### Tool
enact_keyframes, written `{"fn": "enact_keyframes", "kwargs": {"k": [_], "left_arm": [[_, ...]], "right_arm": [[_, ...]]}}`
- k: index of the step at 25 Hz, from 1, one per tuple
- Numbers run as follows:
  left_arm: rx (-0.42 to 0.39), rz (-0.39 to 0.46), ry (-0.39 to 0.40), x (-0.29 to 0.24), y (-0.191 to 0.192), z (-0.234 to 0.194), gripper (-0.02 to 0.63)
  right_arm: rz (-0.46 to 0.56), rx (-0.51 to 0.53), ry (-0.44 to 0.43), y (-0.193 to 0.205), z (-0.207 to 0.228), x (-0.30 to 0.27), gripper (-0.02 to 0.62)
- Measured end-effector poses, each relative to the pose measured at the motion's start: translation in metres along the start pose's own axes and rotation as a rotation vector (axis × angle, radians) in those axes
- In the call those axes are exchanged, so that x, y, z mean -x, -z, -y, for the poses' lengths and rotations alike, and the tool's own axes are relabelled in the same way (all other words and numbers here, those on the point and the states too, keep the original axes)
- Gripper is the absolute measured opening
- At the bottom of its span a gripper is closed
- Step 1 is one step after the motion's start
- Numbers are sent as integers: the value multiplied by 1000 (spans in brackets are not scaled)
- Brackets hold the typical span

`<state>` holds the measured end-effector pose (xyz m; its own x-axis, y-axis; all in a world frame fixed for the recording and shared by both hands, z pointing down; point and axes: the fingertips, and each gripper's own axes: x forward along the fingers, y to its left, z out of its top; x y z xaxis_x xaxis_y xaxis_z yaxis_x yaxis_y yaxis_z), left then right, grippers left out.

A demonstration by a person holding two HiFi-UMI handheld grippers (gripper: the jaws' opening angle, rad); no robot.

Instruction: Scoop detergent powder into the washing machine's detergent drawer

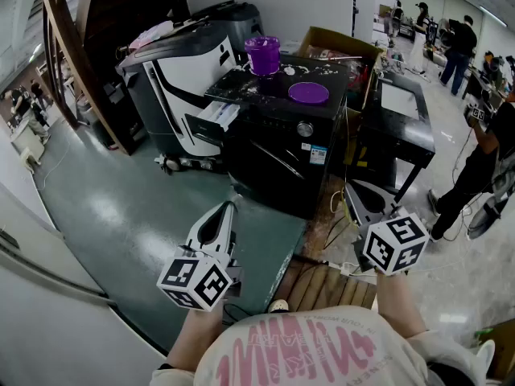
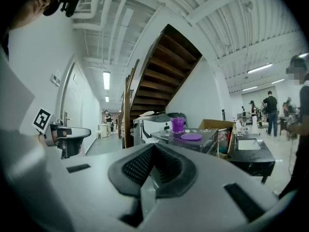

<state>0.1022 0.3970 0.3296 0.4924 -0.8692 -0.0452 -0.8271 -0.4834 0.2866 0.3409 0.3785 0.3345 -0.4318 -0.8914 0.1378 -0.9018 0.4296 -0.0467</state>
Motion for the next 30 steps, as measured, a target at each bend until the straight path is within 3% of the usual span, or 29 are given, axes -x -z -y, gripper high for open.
{"fn": "enact_keyframes", "kwargs": {"k": [15,24,30], "left_arm": [[37,-58,-27,23,42,7,2],[125,-33,-68,-1,48,-15,2],[143,-69,-88,-35,55,-49,2]], "right_arm": [[-108,-53,-57,63,-15,6,-2],[-175,-111,-123,81,-6,-45,-2],[-228,-105,-152,88,1,-100,-2]]}}
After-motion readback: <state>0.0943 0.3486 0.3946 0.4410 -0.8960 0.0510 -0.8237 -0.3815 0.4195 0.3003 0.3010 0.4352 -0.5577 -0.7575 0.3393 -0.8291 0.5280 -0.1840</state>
